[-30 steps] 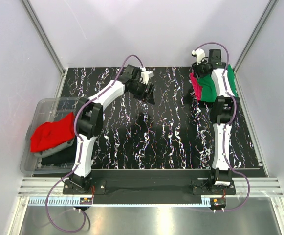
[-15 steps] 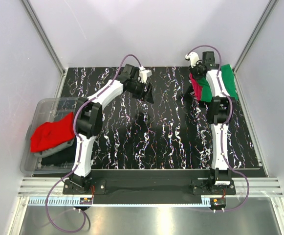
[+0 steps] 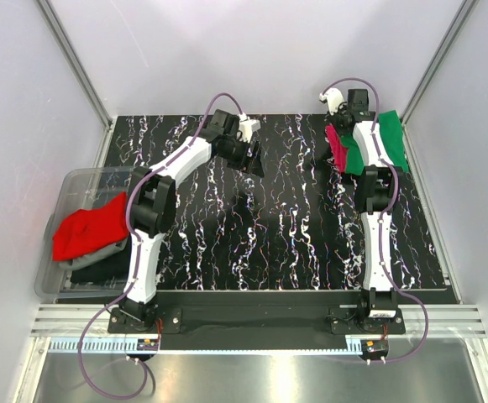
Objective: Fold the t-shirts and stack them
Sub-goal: Neatly place the folded tshirt to the corner
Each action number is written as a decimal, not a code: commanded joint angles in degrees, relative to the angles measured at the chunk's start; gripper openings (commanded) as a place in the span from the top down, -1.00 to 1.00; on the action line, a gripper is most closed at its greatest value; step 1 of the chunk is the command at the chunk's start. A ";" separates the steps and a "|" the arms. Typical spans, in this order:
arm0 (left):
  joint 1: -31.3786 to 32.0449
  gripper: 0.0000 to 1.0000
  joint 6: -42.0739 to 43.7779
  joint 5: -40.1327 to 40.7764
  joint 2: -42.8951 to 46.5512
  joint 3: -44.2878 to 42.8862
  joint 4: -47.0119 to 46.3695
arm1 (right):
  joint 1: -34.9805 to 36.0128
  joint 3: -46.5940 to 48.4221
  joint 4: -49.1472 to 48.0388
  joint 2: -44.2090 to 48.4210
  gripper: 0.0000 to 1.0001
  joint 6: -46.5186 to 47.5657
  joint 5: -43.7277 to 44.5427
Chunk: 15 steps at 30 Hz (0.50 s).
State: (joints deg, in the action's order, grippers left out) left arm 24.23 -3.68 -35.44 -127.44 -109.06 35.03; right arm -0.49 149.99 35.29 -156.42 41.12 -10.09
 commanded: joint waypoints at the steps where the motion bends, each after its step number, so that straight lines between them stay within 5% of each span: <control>1: -0.23 -0.52 -0.53 -1.47 0.61 -0.63 -1.71 | 0.23 2.67 -5.84 4.10 1.00 -1.13 -0.28; 15: -0.06 -0.53 -0.89 -1.91 0.35 -0.54 -1.98 | 0.23 5.49 -13.22 2.70 1.00 -2.80 0.06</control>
State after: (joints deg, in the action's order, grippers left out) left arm 24.23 -4.16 -35.79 -127.46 -109.06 35.00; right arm -0.49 152.57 27.59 -156.42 39.79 -10.09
